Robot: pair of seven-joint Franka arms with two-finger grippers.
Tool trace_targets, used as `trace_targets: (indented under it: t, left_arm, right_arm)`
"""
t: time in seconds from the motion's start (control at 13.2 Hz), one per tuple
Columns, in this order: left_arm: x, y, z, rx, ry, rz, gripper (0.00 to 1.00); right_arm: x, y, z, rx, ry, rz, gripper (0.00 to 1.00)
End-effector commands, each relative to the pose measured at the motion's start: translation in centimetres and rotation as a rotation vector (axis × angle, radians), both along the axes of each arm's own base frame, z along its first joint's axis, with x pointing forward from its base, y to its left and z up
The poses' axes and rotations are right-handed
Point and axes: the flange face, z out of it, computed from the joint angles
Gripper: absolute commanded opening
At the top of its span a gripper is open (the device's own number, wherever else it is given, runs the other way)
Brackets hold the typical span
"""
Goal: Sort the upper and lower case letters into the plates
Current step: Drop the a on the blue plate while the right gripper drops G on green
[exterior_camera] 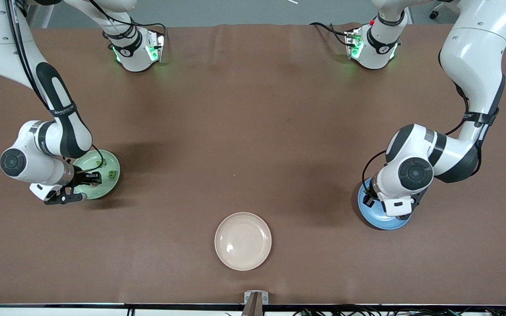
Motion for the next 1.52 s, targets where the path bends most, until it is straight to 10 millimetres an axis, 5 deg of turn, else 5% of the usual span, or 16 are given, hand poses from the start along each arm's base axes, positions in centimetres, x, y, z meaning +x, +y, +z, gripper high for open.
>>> trace_targets:
  t: [0.0, 0.3, 0.38, 0.46, 0.61, 1.14, 1.44]
  left_arm:
    - [-0.8, 1.8, 0.2, 0.006, 0.016, -0.042, 0.00]
    - [-0.7, 3.6, -0.2, 0.002, 0.021, -0.021, 0.00]
    - [-0.8, 4.0, -0.5, 0.001, 0.027, -0.027, 0.00]
    - [-0.9, 4.1, -0.5, 0.001, 0.029, -0.036, 0.01]
    - [-1.1, 3.9, -0.1, 0.005, 0.026, -0.043, 0.01]
    - [-1.1, 4.1, -0.1, 0.001, 0.026, -0.043, 0.00]
    - [-0.8, 5.1, -0.6, -0.007, 0.028, -0.050, 0.02]
  right_arm:
    - [0.4, -1.0, -1.4, 0.009, -0.014, 0.014, 0.24]
    - [0.5, -0.8, -1.5, 0.010, -0.011, 0.016, 0.33]
    - [0.5, -0.6, -1.6, 0.010, -0.008, 0.017, 0.54]
    - [0.5, -0.5, -1.4, 0.010, -0.003, 0.010, 0.93]
    - [0.5, 0.1, 0.5, 0.009, 0.006, 0.005, 1.00]
    - [-1.6, 4.6, 14.9, -0.017, 0.070, -0.093, 1.00]
    - [-5.7, 9.7, 26.0, -0.052, 0.073, -0.134, 1.00]
